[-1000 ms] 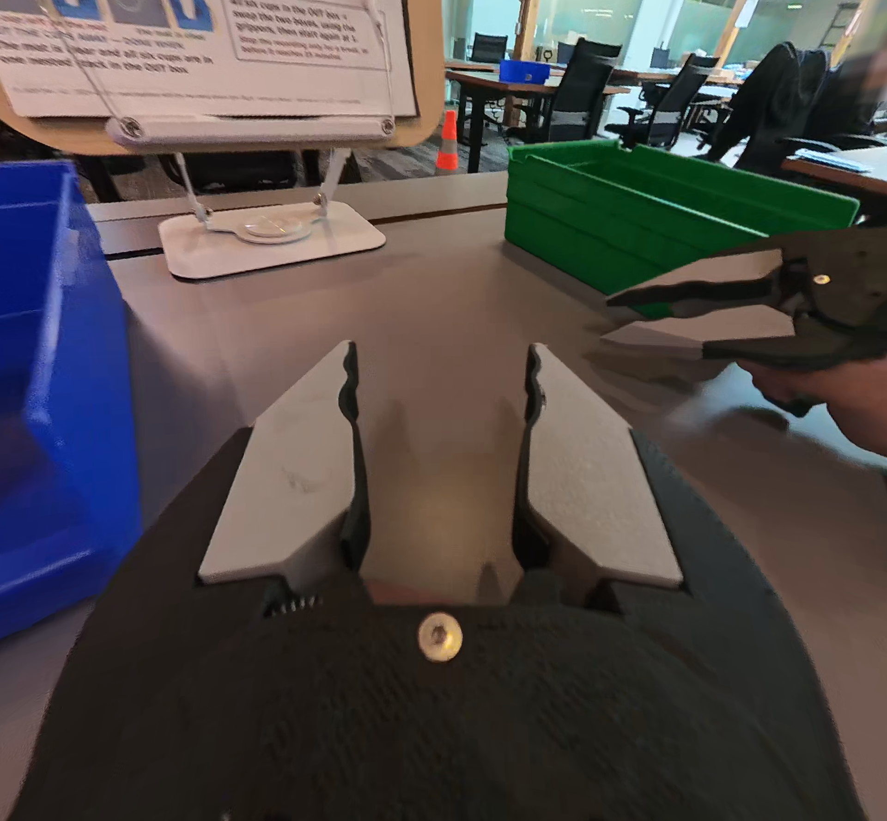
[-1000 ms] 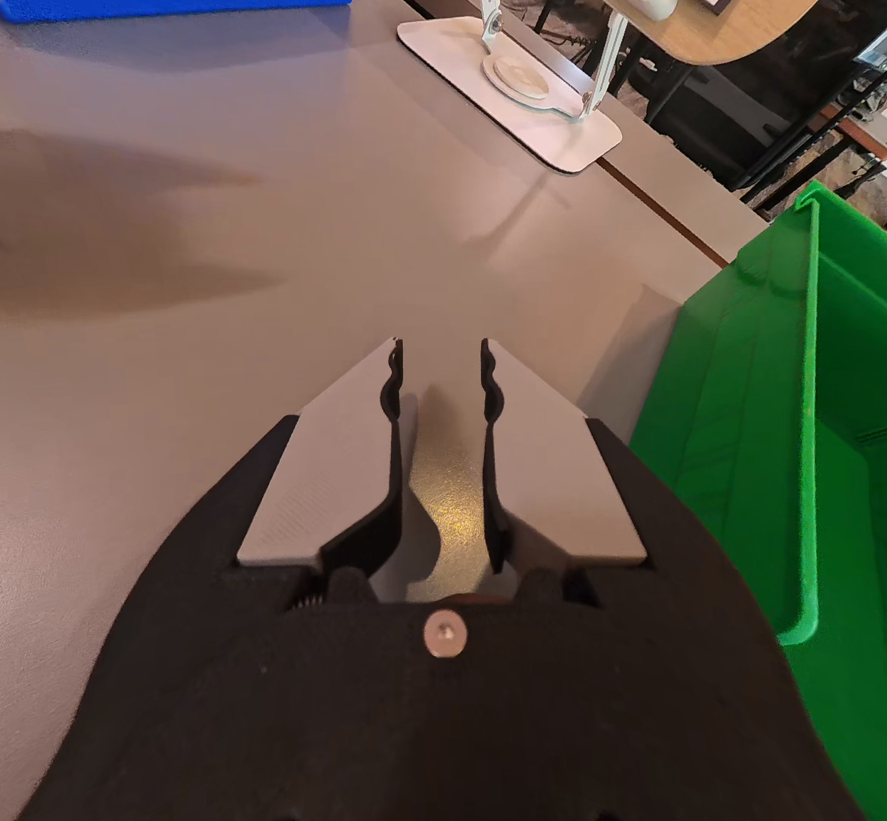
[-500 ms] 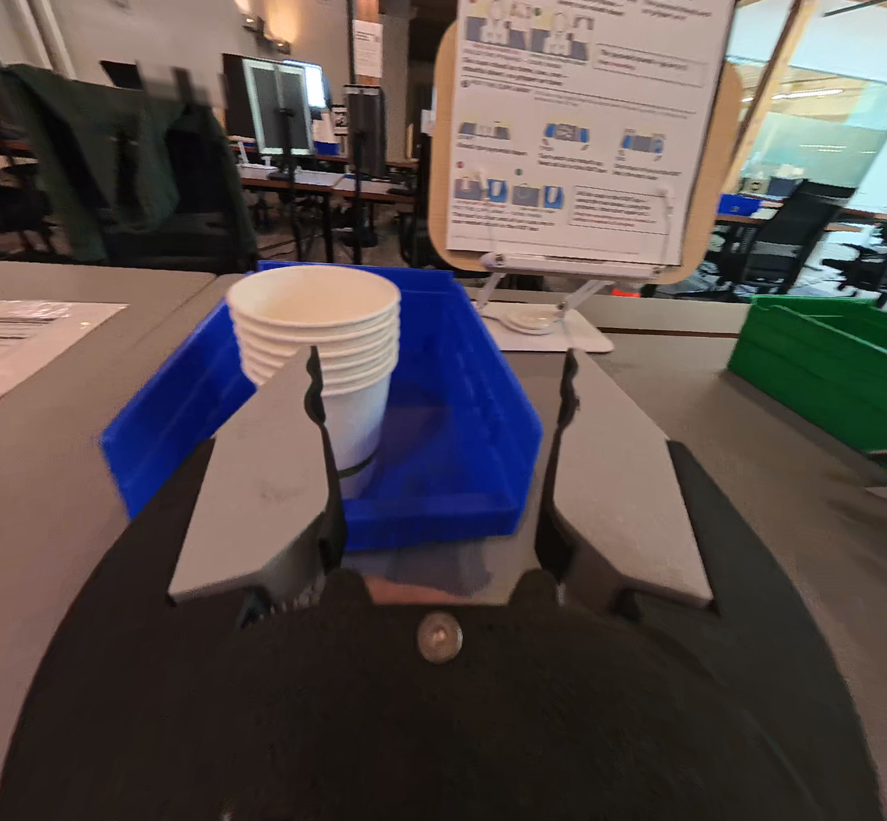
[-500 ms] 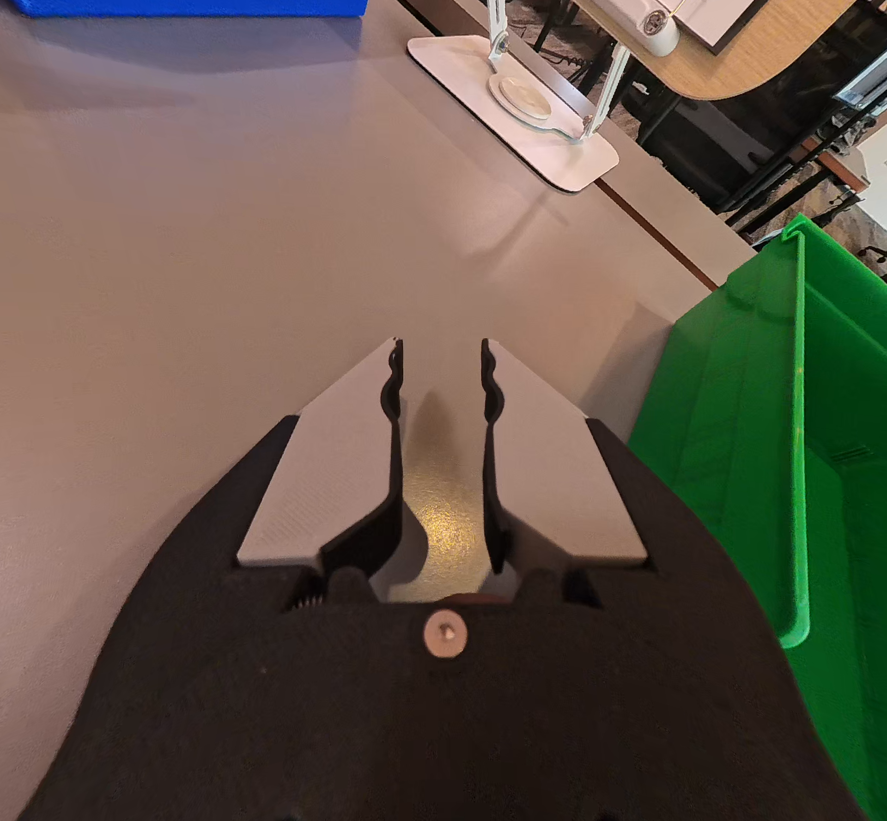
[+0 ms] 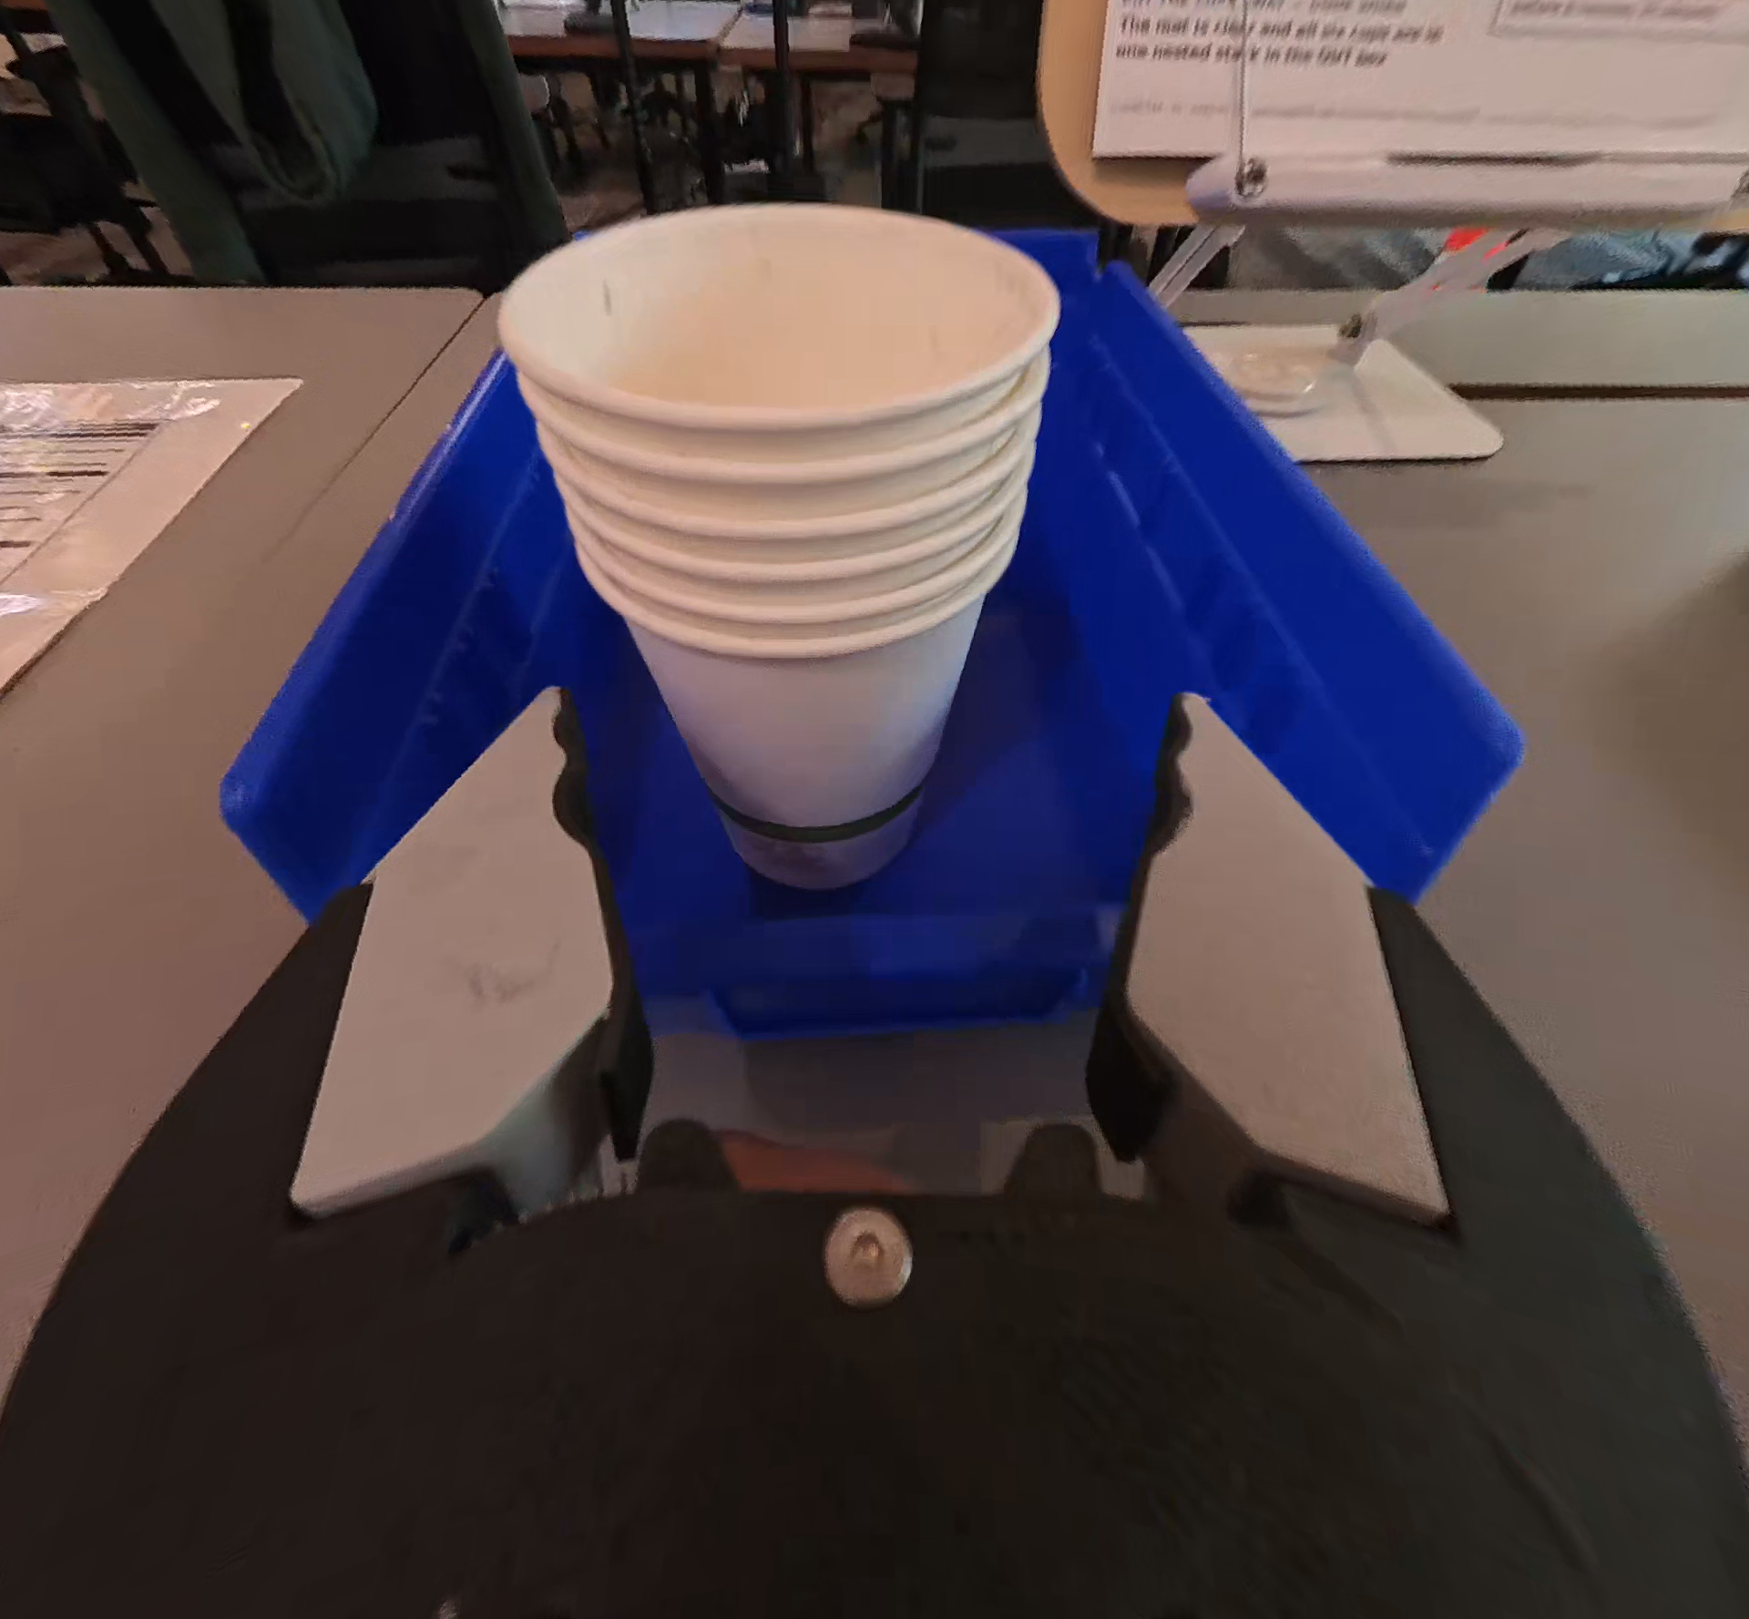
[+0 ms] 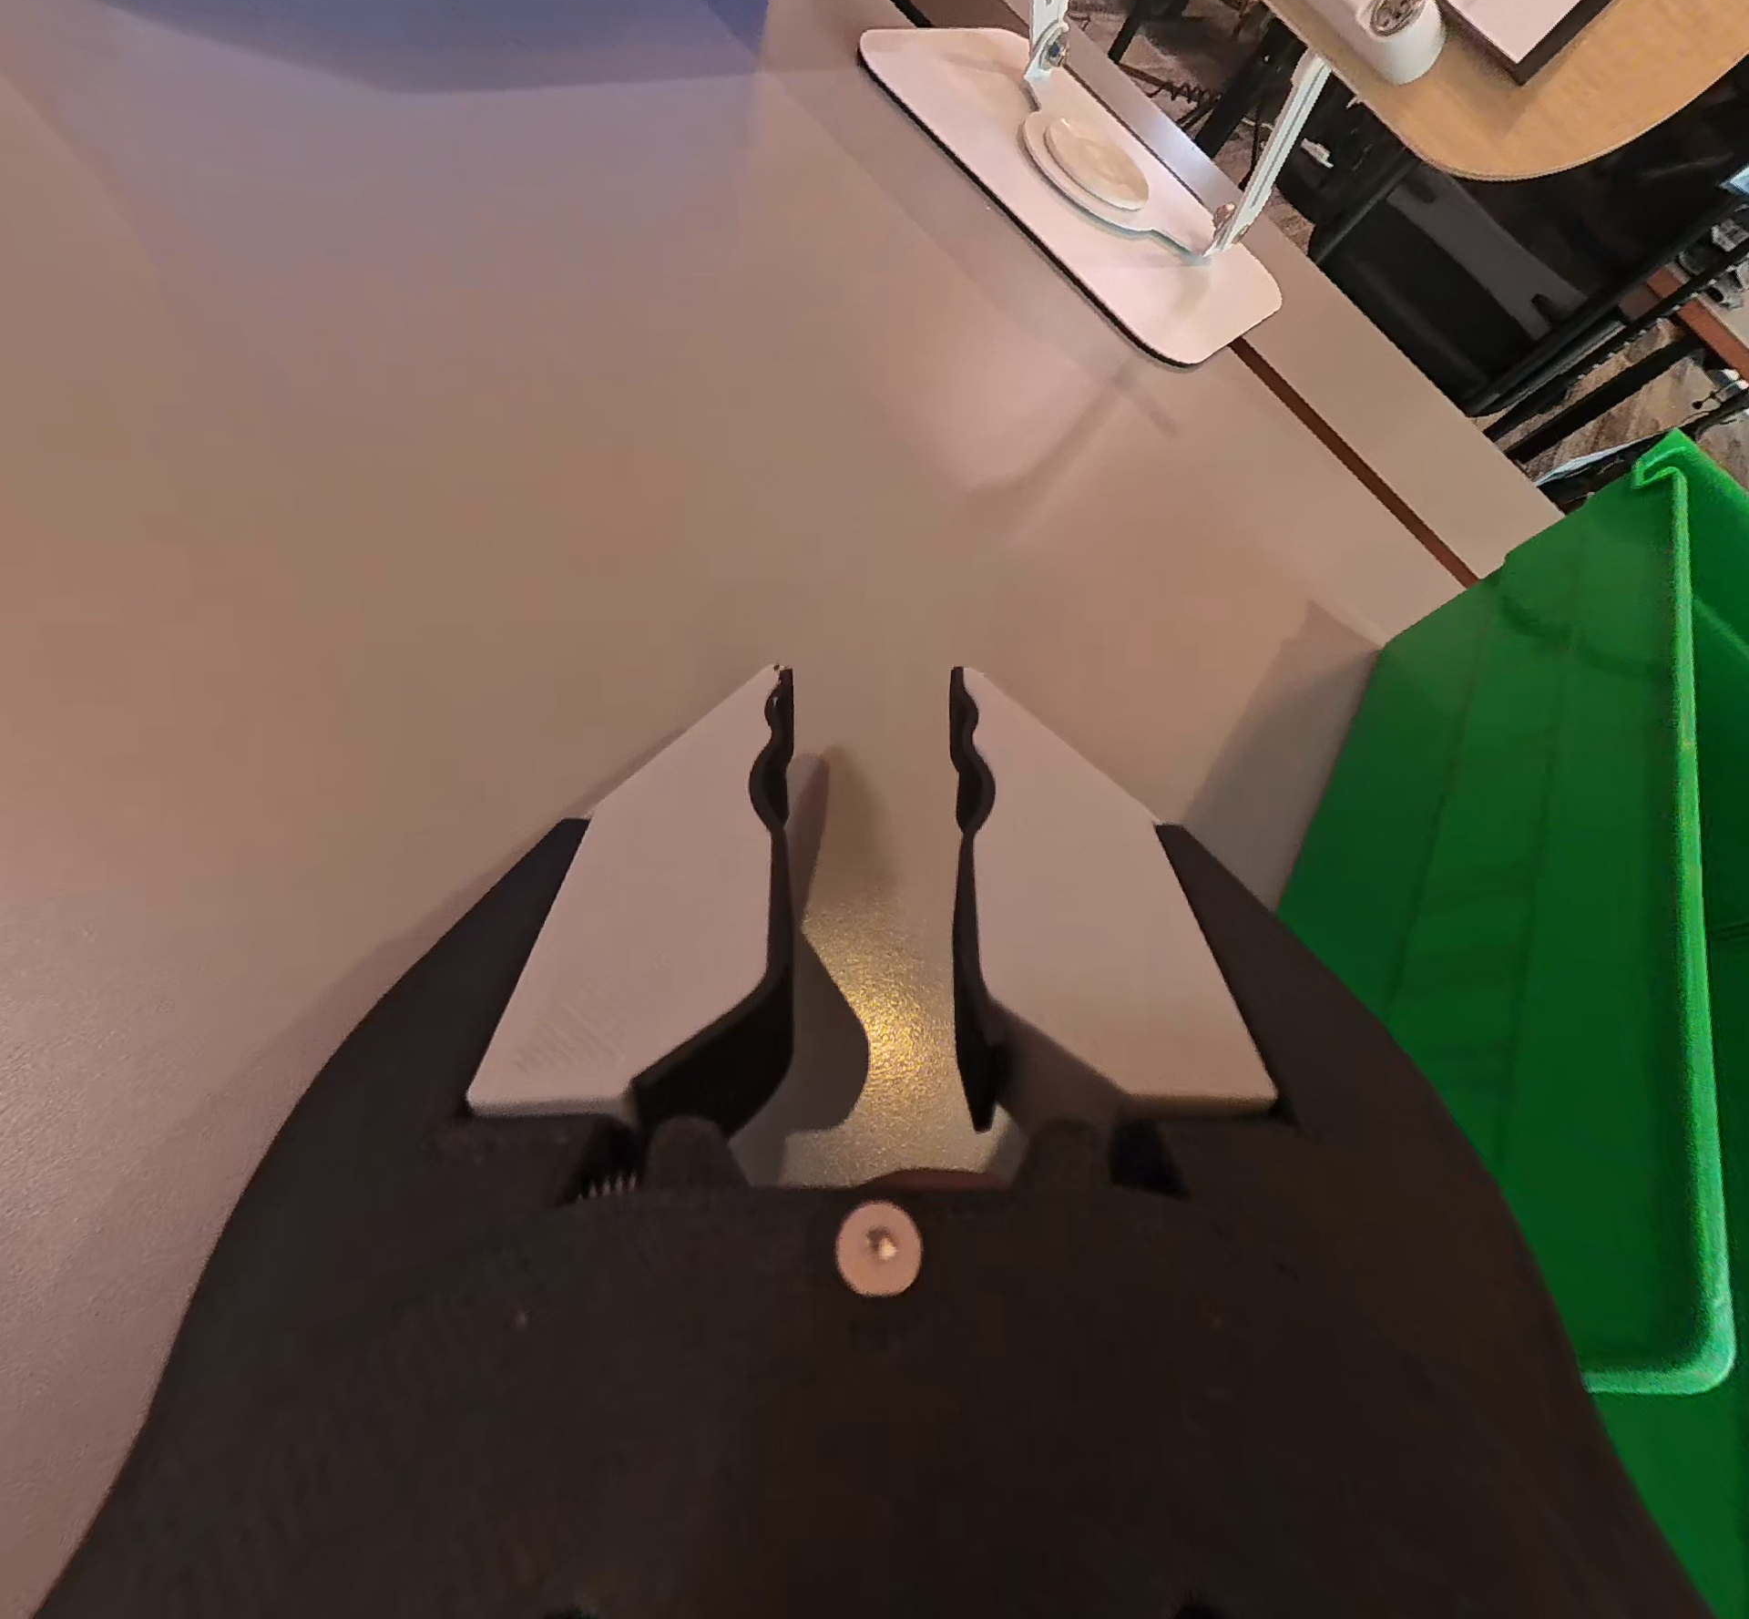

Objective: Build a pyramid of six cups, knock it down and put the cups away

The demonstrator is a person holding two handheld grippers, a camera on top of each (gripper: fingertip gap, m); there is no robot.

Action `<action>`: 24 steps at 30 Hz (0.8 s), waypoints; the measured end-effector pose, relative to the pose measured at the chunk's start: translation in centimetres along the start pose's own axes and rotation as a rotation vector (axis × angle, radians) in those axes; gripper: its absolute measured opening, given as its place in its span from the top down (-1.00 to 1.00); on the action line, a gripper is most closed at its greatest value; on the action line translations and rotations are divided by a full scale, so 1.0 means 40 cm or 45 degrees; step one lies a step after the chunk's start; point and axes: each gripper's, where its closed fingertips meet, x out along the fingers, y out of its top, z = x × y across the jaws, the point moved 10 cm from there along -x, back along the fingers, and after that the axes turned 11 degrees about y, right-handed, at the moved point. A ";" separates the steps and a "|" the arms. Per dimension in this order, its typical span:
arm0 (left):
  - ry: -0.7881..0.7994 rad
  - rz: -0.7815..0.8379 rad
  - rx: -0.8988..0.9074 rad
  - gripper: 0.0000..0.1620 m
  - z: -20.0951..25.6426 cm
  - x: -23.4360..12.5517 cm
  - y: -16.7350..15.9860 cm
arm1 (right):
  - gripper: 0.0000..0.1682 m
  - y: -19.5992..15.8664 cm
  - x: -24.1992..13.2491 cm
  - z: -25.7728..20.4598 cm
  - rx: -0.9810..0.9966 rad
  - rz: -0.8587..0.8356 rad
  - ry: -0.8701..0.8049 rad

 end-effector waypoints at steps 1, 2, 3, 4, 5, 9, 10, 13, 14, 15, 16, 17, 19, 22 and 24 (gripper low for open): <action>0.006 -0.034 0.023 -0.45 0.000 0.014 -0.006 | 0.64 0.000 0.000 0.001 0.002 0.002 0.000; 0.007 -0.073 0.036 -0.44 0.000 0.026 -0.009 | 0.64 0.000 -0.001 0.002 0.004 0.004 0.001; 0.008 -0.104 0.044 -0.43 0.000 0.037 -0.011 | 0.64 0.000 -0.002 0.003 0.007 0.007 0.001; 0.015 -0.126 0.056 -0.42 -0.002 0.047 -0.011 | 0.64 0.000 -0.002 0.003 0.010 0.008 -0.002; 0.031 -0.146 0.070 -0.41 -0.005 0.057 -0.010 | 0.64 -0.001 -0.003 0.004 0.010 0.009 -0.007; 0.038 -0.179 0.103 -0.37 -0.011 0.090 0.005 | 0.64 -0.002 -0.004 0.007 0.011 0.006 -0.020; 0.044 -0.190 0.109 -0.36 -0.013 0.098 0.008 | 0.64 -0.003 -0.003 0.007 0.013 0.003 -0.019; 0.048 -0.218 0.111 -0.27 -0.016 0.120 0.015 | 0.64 -0.005 -0.001 0.007 0.013 -0.004 -0.018; 0.046 -0.226 0.110 -0.26 -0.016 0.127 0.017 | 0.64 -0.005 -0.001 0.007 0.010 -0.004 -0.019; 0.035 -0.227 0.115 -0.20 -0.014 0.132 0.018 | 0.64 -0.005 -0.001 0.007 0.007 -0.003 -0.020; 0.025 -0.220 0.122 -0.19 -0.011 0.136 0.019 | 0.64 -0.004 -0.002 0.007 0.005 -0.002 -0.021; 0.020 -0.210 0.128 -0.18 -0.010 0.138 0.020 | 0.64 -0.005 -0.002 0.007 0.005 -0.004 -0.022; 0.003 -0.193 0.123 -0.15 -0.008 0.137 0.017 | 0.64 -0.005 -0.002 0.007 0.006 -0.005 -0.025; -0.015 -0.154 0.098 -0.14 -0.009 0.123 0.010 | 0.64 -0.006 -0.004 0.009 0.014 0.002 -0.024; -0.037 -0.126 0.095 -0.13 -0.010 0.107 0.018 | 0.63 -0.007 -0.003 0.010 0.017 -0.001 -0.024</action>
